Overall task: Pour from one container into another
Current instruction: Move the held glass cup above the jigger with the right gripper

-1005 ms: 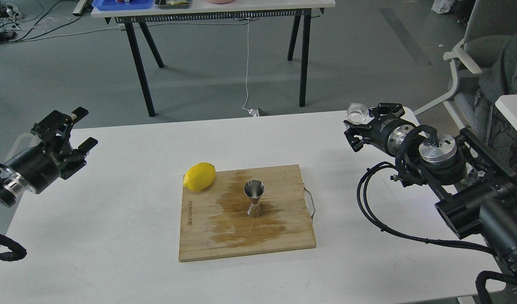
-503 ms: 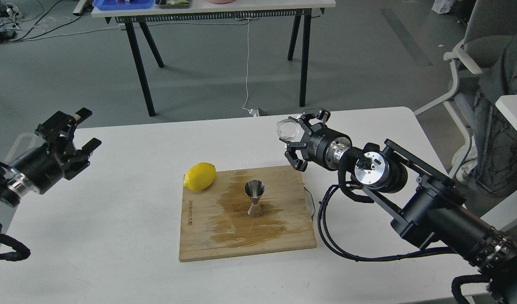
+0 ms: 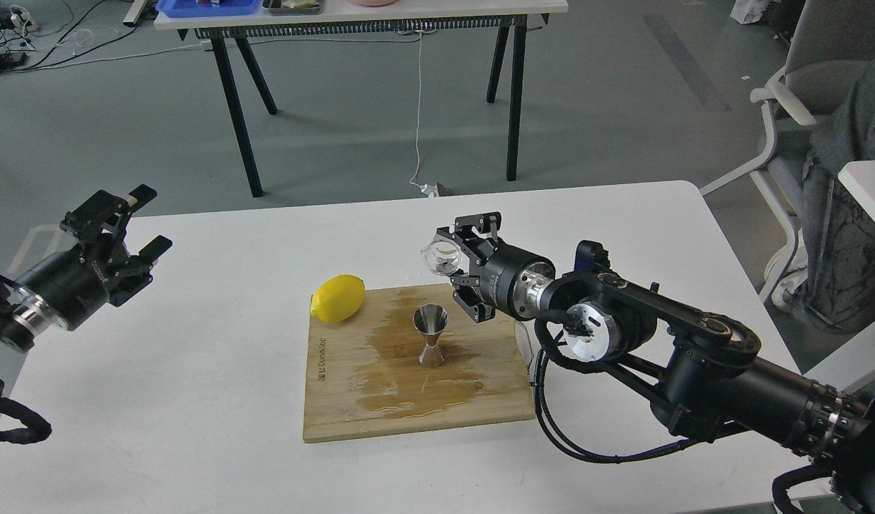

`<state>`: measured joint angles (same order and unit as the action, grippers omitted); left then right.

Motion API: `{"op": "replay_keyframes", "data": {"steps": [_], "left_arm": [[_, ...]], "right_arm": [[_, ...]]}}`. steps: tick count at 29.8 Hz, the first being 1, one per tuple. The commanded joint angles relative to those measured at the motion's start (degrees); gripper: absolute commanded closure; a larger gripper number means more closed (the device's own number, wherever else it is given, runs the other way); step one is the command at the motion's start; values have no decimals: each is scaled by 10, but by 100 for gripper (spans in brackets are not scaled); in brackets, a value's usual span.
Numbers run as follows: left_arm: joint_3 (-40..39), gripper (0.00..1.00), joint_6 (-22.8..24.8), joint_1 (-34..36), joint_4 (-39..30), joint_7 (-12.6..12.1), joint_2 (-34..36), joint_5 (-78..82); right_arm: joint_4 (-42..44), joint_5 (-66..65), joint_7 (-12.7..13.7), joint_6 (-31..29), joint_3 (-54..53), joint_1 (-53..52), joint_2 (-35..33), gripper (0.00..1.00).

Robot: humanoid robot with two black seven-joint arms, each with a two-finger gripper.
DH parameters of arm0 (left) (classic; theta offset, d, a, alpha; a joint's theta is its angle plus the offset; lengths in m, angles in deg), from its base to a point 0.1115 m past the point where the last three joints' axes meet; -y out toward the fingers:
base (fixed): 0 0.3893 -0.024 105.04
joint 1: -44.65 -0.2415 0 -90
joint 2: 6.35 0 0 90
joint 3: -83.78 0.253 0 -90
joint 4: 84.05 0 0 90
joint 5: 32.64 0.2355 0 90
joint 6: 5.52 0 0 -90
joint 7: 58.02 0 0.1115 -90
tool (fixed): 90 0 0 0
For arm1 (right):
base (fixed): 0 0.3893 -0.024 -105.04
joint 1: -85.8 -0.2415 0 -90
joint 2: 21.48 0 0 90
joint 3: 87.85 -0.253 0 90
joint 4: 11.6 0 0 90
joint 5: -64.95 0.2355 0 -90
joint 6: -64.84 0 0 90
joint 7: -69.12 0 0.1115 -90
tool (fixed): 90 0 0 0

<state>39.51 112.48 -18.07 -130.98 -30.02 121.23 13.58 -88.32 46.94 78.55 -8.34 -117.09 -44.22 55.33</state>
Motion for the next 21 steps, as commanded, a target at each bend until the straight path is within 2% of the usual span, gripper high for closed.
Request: {"op": "replay_keyframes", "data": {"steps": [1, 21], "left_arm": [[1, 0, 0, -2, 0, 0, 0, 0], [1, 0, 0, -2, 1, 0, 5, 0]], "right_arm": [[0, -8, -8, -1, 9, -15, -2, 58], [-1, -83, -8, -57, 87, -47, -24, 58]]}}
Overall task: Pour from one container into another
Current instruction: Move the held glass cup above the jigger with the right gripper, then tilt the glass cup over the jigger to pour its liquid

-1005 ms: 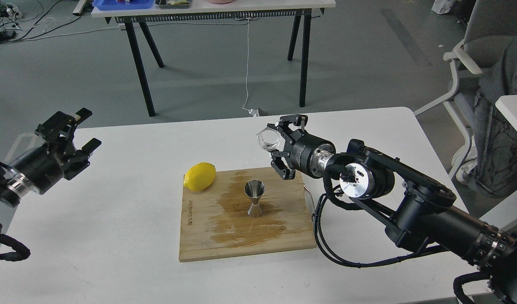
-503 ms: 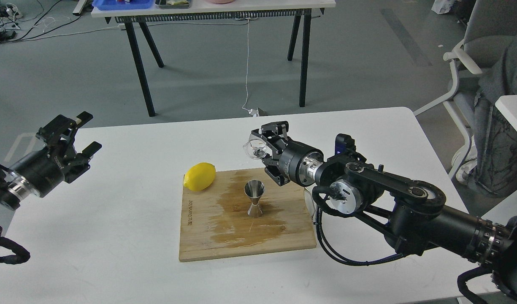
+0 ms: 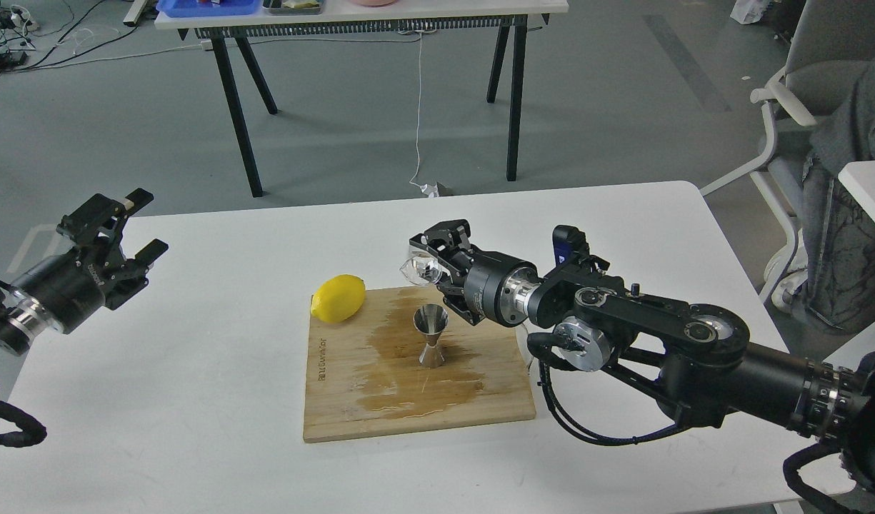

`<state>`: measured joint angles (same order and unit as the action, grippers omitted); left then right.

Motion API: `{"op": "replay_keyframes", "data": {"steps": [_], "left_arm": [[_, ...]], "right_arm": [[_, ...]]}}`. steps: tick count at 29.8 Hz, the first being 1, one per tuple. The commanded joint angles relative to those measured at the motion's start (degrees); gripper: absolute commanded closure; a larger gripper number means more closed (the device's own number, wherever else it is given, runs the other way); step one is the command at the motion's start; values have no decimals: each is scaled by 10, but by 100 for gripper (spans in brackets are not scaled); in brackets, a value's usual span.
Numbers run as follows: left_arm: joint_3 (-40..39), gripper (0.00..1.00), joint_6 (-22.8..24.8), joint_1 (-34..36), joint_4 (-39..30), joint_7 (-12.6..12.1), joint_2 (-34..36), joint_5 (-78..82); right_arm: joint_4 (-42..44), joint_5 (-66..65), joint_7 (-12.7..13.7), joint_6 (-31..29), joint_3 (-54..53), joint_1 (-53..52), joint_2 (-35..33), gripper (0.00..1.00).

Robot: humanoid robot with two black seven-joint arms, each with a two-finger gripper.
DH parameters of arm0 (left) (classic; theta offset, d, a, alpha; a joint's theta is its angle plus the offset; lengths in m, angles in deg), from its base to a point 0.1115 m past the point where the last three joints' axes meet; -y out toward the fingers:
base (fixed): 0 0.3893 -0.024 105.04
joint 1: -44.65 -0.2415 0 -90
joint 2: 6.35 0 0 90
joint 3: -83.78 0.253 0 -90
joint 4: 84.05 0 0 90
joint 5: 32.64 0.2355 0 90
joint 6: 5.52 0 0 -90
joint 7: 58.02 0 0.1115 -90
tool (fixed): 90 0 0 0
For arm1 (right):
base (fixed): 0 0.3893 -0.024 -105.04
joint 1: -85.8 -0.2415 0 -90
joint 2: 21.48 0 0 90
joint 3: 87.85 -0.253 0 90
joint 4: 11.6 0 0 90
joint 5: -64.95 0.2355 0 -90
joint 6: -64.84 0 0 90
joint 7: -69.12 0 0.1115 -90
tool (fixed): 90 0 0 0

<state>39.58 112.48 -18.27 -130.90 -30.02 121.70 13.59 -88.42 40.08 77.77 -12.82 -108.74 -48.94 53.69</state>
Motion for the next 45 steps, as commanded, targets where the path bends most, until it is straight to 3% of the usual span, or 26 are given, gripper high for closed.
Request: {"op": "replay_keyframes", "data": {"steps": [1, 8, 27, 45], "left_arm": [[0, 0, 0, 0, 0, 0, 0, 1], [0, 0, 0, 0, 4, 0, -1, 0], [0, 0, 0, 0, 6, 0, -2, 0], [1, 0, 0, 0, 6, 0, -2, 0]], "right_arm": [[0, -19, 0, -17, 3, 0, -11, 58], [0, -67, -4, -43, 13, 0, -24, 58], [0, -144, -73, -61, 52, -10, -35, 58], [1, -196, -115, -61, 71, -13, -47, 58]]}}
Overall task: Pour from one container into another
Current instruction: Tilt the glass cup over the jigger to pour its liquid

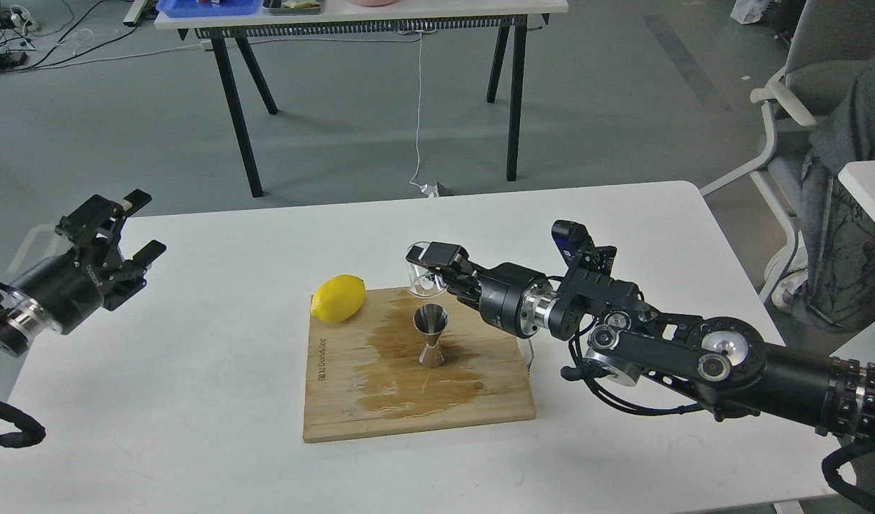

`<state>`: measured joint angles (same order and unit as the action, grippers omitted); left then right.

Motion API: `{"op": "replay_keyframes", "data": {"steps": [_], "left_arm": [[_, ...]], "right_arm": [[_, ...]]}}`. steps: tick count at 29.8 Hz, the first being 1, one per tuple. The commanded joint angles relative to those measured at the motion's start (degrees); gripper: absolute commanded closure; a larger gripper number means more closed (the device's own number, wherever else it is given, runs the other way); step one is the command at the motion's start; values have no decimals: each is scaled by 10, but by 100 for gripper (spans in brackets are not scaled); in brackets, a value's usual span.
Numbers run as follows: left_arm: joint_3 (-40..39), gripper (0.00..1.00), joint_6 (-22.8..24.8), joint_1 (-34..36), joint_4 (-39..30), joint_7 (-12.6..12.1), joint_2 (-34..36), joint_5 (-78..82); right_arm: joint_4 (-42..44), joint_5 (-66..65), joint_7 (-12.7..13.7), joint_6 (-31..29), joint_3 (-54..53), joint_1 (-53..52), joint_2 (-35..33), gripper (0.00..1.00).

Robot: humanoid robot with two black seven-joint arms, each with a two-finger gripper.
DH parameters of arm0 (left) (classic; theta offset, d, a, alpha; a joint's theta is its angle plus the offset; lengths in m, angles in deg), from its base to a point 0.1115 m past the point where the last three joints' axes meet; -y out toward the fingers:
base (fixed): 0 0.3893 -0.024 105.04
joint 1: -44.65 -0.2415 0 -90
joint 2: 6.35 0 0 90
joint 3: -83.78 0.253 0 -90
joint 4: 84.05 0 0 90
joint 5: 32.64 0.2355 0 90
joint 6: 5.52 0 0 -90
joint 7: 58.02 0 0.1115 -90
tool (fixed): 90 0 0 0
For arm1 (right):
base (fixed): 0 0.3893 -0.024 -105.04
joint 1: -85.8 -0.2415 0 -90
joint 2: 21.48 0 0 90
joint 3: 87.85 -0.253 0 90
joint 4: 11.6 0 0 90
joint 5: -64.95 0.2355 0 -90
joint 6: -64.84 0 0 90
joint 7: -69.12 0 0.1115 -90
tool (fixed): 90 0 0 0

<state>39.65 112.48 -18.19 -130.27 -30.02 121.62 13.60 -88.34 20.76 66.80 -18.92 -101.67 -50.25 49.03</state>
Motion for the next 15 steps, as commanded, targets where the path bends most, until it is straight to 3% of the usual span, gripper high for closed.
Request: {"op": "replay_keyframes", "data": {"steps": [1, 15], "left_arm": [[0, 0, 0, 0, 0, 0, -1, 0], [0, 0, 0, 0, 0, 0, 0, 0]], "right_arm": [[0, -9, -6, 0, 1, -1, 0, 58], [1, -75, -44, 1, 19, -3, -7, 58]]}}
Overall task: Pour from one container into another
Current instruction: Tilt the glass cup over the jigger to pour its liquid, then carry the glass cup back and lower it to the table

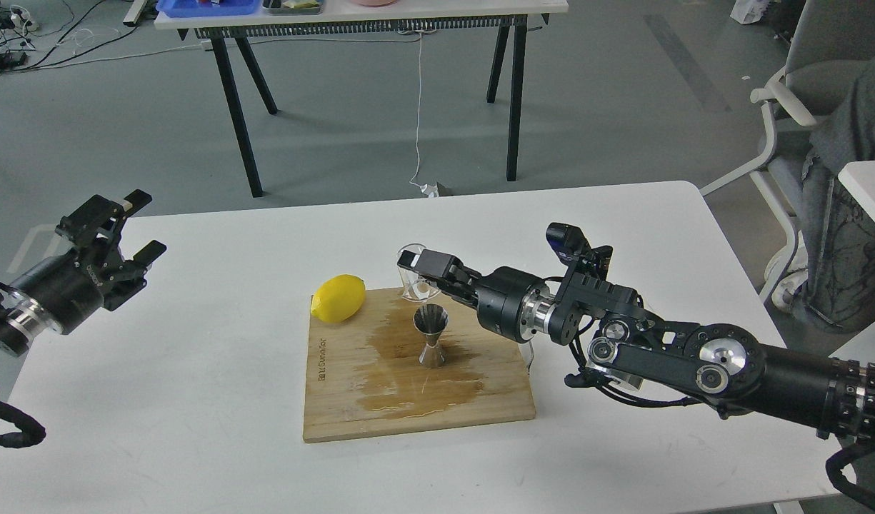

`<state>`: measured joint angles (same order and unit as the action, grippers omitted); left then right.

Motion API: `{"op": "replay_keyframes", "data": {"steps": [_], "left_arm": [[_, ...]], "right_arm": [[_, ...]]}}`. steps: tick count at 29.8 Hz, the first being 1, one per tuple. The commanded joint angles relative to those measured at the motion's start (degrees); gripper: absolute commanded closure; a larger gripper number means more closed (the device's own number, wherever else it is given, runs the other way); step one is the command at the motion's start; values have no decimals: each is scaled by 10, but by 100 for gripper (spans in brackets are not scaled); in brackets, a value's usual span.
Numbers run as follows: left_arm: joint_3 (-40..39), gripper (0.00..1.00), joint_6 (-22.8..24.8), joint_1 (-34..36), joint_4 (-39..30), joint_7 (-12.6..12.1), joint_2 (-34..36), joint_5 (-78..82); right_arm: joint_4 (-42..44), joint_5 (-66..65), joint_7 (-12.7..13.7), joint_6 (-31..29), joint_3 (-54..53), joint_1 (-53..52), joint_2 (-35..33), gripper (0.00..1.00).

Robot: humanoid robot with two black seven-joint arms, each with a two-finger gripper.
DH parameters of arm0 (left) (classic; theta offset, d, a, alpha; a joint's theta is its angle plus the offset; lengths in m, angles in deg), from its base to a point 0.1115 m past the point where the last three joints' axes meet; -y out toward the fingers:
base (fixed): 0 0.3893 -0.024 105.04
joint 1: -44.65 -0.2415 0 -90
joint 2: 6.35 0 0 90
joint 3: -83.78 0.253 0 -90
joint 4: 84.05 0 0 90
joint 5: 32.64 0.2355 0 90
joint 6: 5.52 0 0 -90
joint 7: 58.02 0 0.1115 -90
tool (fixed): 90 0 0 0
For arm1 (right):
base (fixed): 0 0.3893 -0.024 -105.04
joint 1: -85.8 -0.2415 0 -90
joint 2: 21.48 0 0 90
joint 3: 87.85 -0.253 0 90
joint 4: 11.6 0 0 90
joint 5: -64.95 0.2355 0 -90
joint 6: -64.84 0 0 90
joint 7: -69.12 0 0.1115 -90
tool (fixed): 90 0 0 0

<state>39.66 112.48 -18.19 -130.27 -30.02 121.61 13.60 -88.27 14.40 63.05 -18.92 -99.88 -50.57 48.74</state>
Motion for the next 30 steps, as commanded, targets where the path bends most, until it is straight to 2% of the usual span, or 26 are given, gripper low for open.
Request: {"op": "replay_keyframes", "data": {"steps": [1, 17, 30], "left_arm": [[0, 0, 0, -1, 0, 0, 0, 1], [0, 0, 0, 0, 0, 0, -1, 0], [0, 0, 0, 0, 0, 0, -1, 0]], "right_arm": [[0, -16, -9, 1, 1, 0, -6, 58], [3, -52, -23, 5, 6, 1, -16, 58], [4, -53, -48, 9, 6, -4, -17, 58]]}}
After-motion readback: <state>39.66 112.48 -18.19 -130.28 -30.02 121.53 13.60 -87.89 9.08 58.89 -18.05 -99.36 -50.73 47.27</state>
